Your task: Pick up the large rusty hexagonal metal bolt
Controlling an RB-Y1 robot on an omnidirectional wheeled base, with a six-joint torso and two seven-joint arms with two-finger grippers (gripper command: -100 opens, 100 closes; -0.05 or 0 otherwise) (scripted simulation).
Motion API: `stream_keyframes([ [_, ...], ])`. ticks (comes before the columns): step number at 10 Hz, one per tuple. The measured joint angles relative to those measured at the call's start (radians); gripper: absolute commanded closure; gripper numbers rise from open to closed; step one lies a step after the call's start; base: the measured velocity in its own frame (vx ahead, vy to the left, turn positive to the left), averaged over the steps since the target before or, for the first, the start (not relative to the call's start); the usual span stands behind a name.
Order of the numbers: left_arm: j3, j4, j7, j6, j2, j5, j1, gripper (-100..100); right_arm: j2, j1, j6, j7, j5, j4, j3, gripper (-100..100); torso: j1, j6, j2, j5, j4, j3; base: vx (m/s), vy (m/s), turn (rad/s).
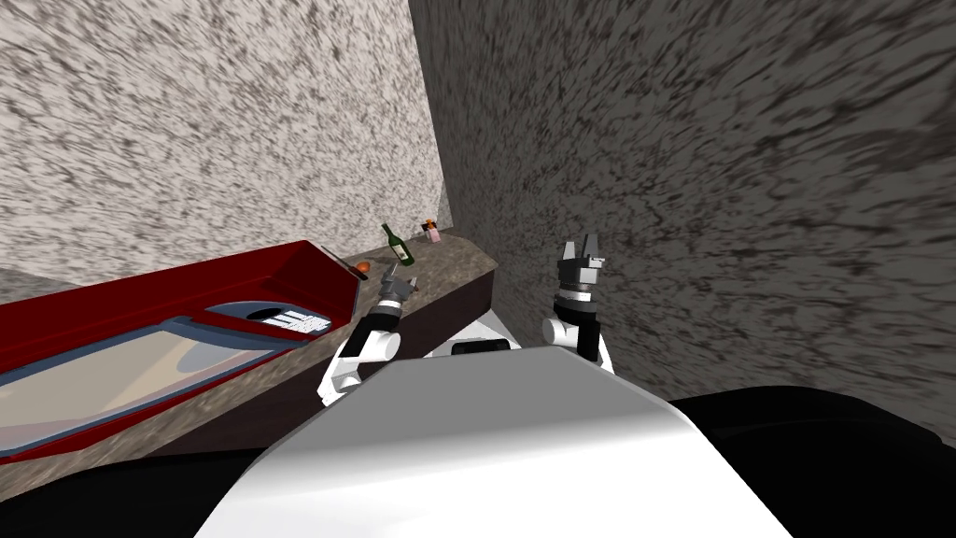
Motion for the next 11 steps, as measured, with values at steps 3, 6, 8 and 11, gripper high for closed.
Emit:
stream_keyframes([
  [3, 0.014, -0.004, 0.042, 0.075, 0.031, 0.034, -0.003, -100, 0.000, 0.000, 0.000, 0.000, 0.000, 0.000, 0.000, 0, 0.000, 0.000, 0.000, 0.000, 0.000, 0.000, 0.018, -0.005, -0.039],
  [6, 0.030, 0.000, 0.083, 0.149, 0.062, 0.067, -0.014, -100, 0.000, 0.000, 0.000, 0.000, 0.000, 0.000, 0.000, 0, 0.000, 0.000, 0.000, 0.000, 0.000, 0.000, 0.021, -0.005, -0.047],
  [8, 0.043, 0.005, 0.113, 0.199, 0.089, 0.093, -0.020, -100, 0.000, 0.000, 0.000, 0.000, 0.000, 0.000, 0.000, 0, 0.000, 0.000, 0.000, 0.000, 0.000, 0.000, 0.017, -0.004, -0.038],
  [11, 0.059, 0.012, 0.157, 0.271, 0.125, 0.130, -0.028, -100, 0.000, 0.000, 0.000, 0.000, 0.000, 0.000, 0.000, 0, 0.000, 0.000, 0.000, 0.000, 0.000, 0.000, 0.018, -0.004, -0.039],
])
